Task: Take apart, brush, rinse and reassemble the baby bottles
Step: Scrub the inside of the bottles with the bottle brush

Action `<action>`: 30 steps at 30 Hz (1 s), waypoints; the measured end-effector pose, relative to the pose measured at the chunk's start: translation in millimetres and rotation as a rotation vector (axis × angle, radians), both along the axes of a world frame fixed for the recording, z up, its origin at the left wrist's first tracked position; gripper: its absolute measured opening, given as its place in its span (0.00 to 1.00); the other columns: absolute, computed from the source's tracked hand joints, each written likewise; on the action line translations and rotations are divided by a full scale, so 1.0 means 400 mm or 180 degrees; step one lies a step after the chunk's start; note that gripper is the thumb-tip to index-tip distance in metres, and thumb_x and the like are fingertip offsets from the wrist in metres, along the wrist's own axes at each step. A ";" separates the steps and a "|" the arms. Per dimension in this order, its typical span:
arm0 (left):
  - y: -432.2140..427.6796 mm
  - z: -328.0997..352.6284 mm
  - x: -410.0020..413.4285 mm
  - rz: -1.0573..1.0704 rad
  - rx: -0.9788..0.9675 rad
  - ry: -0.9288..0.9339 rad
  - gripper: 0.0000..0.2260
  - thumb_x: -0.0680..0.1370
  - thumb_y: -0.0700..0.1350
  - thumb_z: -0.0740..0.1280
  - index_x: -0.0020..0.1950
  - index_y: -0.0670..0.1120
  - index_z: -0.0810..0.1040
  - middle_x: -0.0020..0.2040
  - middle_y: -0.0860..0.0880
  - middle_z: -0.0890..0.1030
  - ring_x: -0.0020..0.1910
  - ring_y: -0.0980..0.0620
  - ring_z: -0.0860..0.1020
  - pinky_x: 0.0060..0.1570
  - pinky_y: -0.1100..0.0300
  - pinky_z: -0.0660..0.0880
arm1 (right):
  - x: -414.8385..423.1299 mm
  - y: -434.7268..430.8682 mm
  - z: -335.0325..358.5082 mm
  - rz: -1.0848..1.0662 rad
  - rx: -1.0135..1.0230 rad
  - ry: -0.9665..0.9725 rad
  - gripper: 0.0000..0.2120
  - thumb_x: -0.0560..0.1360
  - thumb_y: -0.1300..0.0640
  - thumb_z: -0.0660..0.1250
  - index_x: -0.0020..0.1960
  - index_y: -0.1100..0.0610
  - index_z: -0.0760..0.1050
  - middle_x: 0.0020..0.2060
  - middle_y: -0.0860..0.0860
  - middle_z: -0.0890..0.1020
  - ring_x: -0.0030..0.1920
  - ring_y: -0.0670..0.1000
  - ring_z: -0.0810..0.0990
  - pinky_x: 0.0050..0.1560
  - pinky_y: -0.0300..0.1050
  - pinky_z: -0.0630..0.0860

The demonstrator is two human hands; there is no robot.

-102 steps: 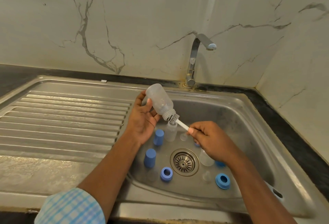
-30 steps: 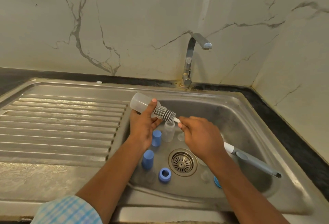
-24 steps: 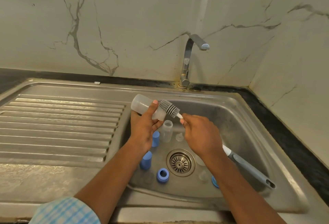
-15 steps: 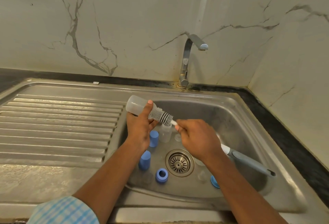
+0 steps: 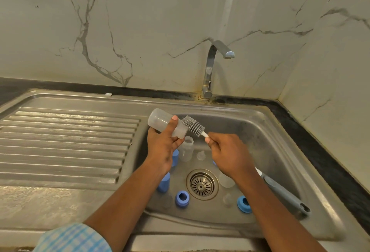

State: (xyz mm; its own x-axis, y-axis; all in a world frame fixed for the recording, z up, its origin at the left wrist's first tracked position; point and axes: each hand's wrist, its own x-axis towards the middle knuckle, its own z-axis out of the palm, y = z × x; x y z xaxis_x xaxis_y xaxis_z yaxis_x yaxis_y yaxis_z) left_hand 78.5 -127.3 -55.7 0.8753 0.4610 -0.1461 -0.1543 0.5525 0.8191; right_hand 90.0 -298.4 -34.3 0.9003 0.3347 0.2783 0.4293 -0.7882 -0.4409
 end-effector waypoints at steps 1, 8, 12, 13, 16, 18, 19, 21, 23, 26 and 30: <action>0.003 -0.001 0.000 0.0046 -0.0024 0.0045 0.26 0.75 0.47 0.74 0.70 0.42 0.72 0.60 0.41 0.82 0.54 0.45 0.84 0.41 0.59 0.81 | -0.002 0.003 0.000 0.0077 -0.0042 -0.0018 0.14 0.81 0.50 0.59 0.39 0.53 0.72 0.28 0.48 0.75 0.31 0.51 0.74 0.31 0.46 0.67; -0.002 -0.002 -0.003 -0.0075 -0.0155 0.0045 0.23 0.77 0.45 0.72 0.69 0.42 0.72 0.59 0.40 0.82 0.53 0.45 0.84 0.41 0.58 0.82 | -0.001 0.019 0.000 -0.0086 -0.0087 -0.0046 0.13 0.82 0.50 0.59 0.39 0.50 0.73 0.30 0.48 0.76 0.33 0.52 0.75 0.33 0.45 0.66; -0.011 0.004 -0.007 -0.0380 -0.0121 -0.0139 0.22 0.76 0.44 0.72 0.69 0.43 0.71 0.60 0.40 0.82 0.52 0.44 0.85 0.42 0.57 0.82 | 0.013 -0.003 -0.007 -0.0183 0.0016 0.0050 0.19 0.81 0.51 0.60 0.32 0.47 0.64 0.27 0.47 0.71 0.32 0.54 0.72 0.34 0.46 0.64; -0.009 0.006 -0.007 -0.0363 -0.0106 -0.0165 0.25 0.75 0.46 0.72 0.70 0.43 0.71 0.61 0.40 0.82 0.53 0.43 0.84 0.43 0.56 0.83 | 0.013 -0.007 -0.007 -0.0146 0.0039 0.0046 0.18 0.81 0.51 0.60 0.32 0.48 0.65 0.27 0.47 0.71 0.32 0.54 0.72 0.33 0.46 0.64; 0.002 0.007 -0.008 -0.0212 -0.0052 -0.0178 0.33 0.69 0.50 0.74 0.71 0.43 0.71 0.62 0.40 0.81 0.56 0.43 0.83 0.46 0.55 0.82 | 0.011 -0.007 -0.005 0.0048 0.0096 -0.0027 0.17 0.81 0.51 0.59 0.34 0.49 0.67 0.27 0.47 0.74 0.30 0.52 0.73 0.32 0.46 0.64; 0.008 0.003 -0.007 -0.0103 -0.0117 -0.0177 0.31 0.70 0.48 0.74 0.71 0.42 0.71 0.61 0.40 0.82 0.54 0.46 0.84 0.43 0.58 0.82 | 0.005 0.000 -0.003 0.0185 0.0018 -0.0087 0.16 0.81 0.49 0.59 0.35 0.51 0.69 0.27 0.48 0.74 0.30 0.52 0.74 0.31 0.46 0.66; 0.011 0.003 -0.006 -0.0087 -0.0163 -0.0188 0.30 0.71 0.48 0.73 0.71 0.42 0.71 0.60 0.40 0.82 0.52 0.47 0.84 0.42 0.59 0.81 | 0.002 0.005 -0.002 0.0215 -0.0024 -0.0126 0.15 0.81 0.49 0.59 0.37 0.52 0.71 0.27 0.48 0.74 0.31 0.52 0.74 0.31 0.46 0.67; 0.011 0.008 -0.004 -0.0167 -0.0238 -0.0228 0.30 0.71 0.48 0.73 0.71 0.41 0.71 0.59 0.40 0.82 0.52 0.47 0.85 0.42 0.58 0.82 | 0.004 0.008 -0.001 0.0151 0.0040 -0.0162 0.15 0.81 0.50 0.60 0.37 0.52 0.71 0.27 0.48 0.73 0.31 0.52 0.74 0.32 0.47 0.68; 0.007 0.011 -0.005 -0.0332 -0.0279 -0.0294 0.32 0.70 0.48 0.73 0.71 0.41 0.71 0.60 0.39 0.82 0.53 0.44 0.84 0.44 0.56 0.82 | 0.010 0.001 0.003 0.0050 0.0214 -0.0121 0.18 0.81 0.51 0.60 0.32 0.49 0.66 0.25 0.48 0.72 0.29 0.53 0.73 0.32 0.50 0.70; 0.006 0.011 -0.008 -0.0555 -0.0333 -0.0416 0.31 0.71 0.46 0.72 0.72 0.40 0.69 0.62 0.38 0.81 0.56 0.42 0.83 0.48 0.54 0.82 | 0.013 -0.010 0.006 0.0020 0.0311 -0.0130 0.22 0.81 0.53 0.61 0.29 0.47 0.60 0.23 0.47 0.68 0.27 0.50 0.68 0.32 0.49 0.67; 0.018 0.014 -0.005 -0.0494 -0.0343 -0.0500 0.31 0.72 0.45 0.70 0.73 0.38 0.68 0.65 0.37 0.79 0.59 0.41 0.81 0.50 0.54 0.82 | 0.009 -0.008 0.012 0.0066 0.0311 -0.0104 0.22 0.81 0.53 0.61 0.30 0.47 0.61 0.24 0.47 0.69 0.28 0.50 0.68 0.32 0.47 0.65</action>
